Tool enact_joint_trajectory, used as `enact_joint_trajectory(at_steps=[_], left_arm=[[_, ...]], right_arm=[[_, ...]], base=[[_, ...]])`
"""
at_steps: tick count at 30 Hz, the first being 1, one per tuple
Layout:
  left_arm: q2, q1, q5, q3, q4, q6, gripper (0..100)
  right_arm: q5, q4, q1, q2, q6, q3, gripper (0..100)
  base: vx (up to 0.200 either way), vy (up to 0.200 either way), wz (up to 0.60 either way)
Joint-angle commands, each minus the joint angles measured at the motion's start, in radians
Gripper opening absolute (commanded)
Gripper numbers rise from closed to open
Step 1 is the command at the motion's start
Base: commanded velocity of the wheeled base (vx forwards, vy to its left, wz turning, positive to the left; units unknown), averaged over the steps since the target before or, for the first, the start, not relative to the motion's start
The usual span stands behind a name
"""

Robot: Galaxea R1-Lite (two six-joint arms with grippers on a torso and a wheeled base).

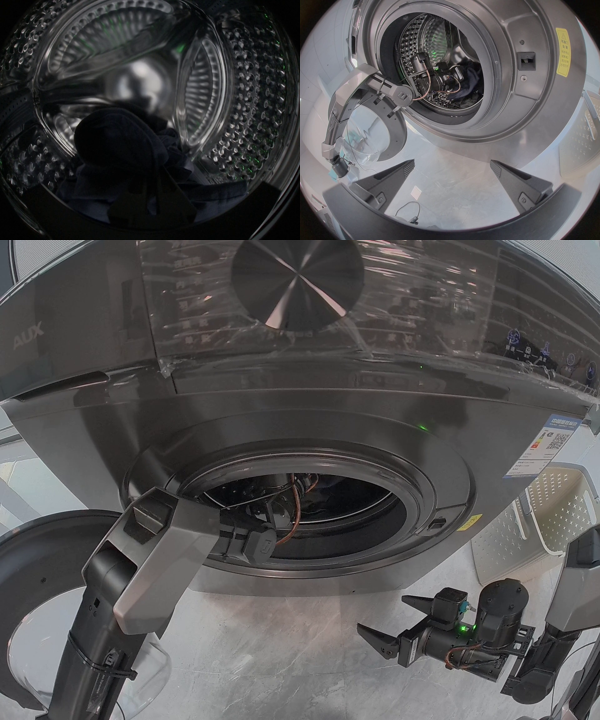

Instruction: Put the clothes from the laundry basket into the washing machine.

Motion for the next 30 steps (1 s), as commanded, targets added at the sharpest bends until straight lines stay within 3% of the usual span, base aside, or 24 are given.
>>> enact_joint_trajectory(at_steps=[1,5,6,13,18,19,20,24,30], left_arm=[[0.062,0.013,0.018,-0.084,-0.017,0.003,0],[0.060,0.005,0.018,-0.080,-0.010,0.004,0],[0.060,0.004,0.016,-0.081,-0.010,0.004,100],[0.050,-0.021,0.018,-0.070,-0.007,0.000,100],[-0.016,-0.044,0.019,0.039,0.003,0.004,100],[-0.067,-0.054,0.018,0.131,0.007,0.012,100],[-0.072,-0.054,0.018,0.137,0.007,0.014,100],[-0.210,-0.091,0.004,0.390,-0.010,0.072,100],[-0.394,-0.174,-0.068,0.784,-0.077,0.089,100]], right_arm=[[0.000,-0.001,0.000,0.000,0.000,-0.002,100],[0.000,-0.001,0.000,0.000,0.000,-0.004,100],[0.000,-0.001,-0.002,0.000,-0.001,-0.004,100],[0.000,-0.001,-0.005,-0.001,0.000,-0.002,100],[0.000,-0.001,0.000,-0.001,0.000,0.004,100],[0.000,-0.001,-0.003,-0.003,-0.001,0.008,100],[0.000,-0.001,-0.003,-0.003,-0.001,0.008,100],[0.002,-0.001,-0.005,-0.017,-0.001,0.027,100],[0.008,0.001,0.006,-0.075,-0.006,0.076,100]], base=[[0.000,0.000,0.00],[0.000,0.000,0.00],[0.000,0.000,0.00],[0.000,0.000,0.00],[0.000,0.000,0.00],[0.000,0.000,0.00],[0.000,0.000,0.00],[0.000,0.000,0.00],[0.000,0.000,0.00]])
